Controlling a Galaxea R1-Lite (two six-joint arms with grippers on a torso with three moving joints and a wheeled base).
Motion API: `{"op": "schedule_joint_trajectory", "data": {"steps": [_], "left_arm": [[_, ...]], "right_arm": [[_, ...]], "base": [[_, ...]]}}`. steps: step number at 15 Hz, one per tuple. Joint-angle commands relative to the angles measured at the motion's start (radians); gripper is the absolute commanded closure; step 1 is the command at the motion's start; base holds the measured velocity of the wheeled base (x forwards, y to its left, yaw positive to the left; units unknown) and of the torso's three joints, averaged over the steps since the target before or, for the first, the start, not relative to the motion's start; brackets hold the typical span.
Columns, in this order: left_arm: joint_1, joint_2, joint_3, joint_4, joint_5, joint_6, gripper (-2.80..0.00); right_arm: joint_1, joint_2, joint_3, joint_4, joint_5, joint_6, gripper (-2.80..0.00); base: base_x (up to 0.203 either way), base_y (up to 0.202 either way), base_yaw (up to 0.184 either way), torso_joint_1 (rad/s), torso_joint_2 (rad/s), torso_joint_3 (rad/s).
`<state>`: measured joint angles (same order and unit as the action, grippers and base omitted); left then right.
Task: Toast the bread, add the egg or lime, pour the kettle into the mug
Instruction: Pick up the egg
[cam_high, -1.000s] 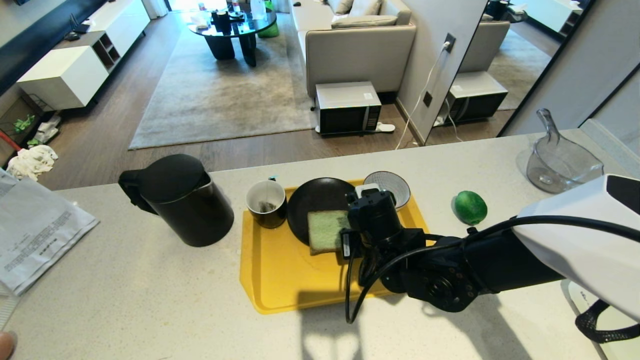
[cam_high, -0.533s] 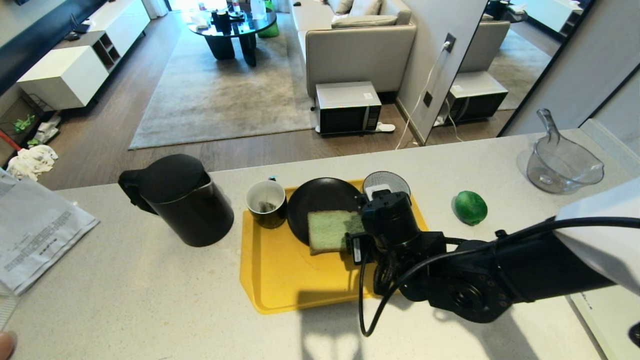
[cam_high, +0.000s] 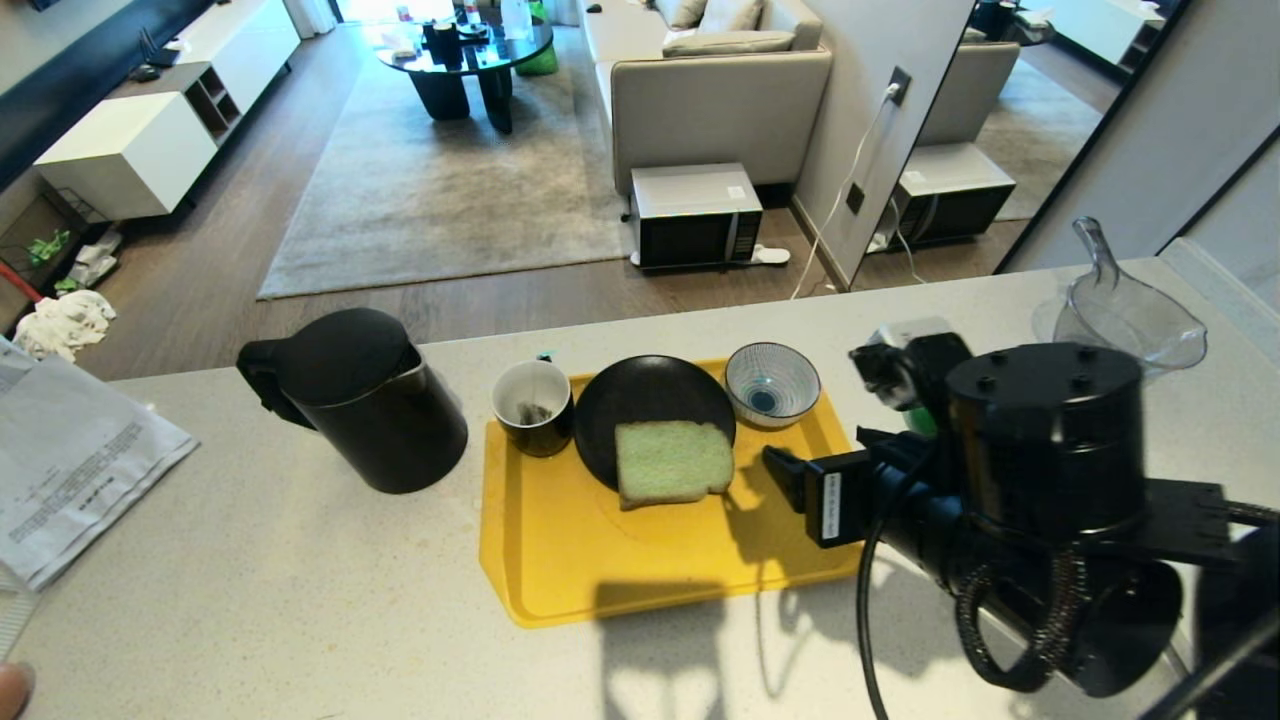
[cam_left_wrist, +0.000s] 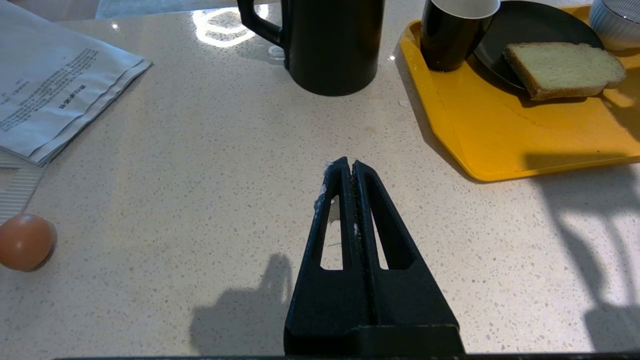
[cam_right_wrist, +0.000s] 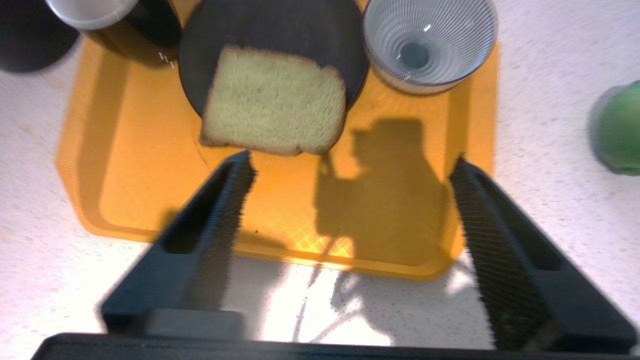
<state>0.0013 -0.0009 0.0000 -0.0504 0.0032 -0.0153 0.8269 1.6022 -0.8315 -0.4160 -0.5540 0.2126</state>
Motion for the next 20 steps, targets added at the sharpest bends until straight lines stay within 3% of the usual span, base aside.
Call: {"op": "schedule_joint_trajectory", "data": {"steps": [1,9,13,20], "left_arm": [[0.000,-0.002,0.017,0.000,0.000,0.000,0.00],[0.000,-0.002,0.017,-0.001,0.000,0.000,0.00],[0.000,-0.002,0.017,-0.001,0.001,0.000,0.00],[0.000,-0.002,0.017,0.000,0.000,0.000,0.00]], "right_arm": [[0.002,-0.163,0.043,-0.002,-0.005,-0.005,0.00],[-0.062,-0.483,0.126,-0.003,-0.008,-0.206,0.00],[-0.249,-0.600,0.124,-0.002,0.003,-0.234,0.00],[-0.555,-1.012,0.249,0.048,0.188,-0.259,0.00]], "base": [[0.000,0.000,0.000,0.000,0.00,0.000],[0.000,0.000,0.000,0.000,0.00,0.000],[0.000,0.000,0.000,0.000,0.00,0.000],[0.000,0.000,0.000,0.000,0.00,0.000]]}}
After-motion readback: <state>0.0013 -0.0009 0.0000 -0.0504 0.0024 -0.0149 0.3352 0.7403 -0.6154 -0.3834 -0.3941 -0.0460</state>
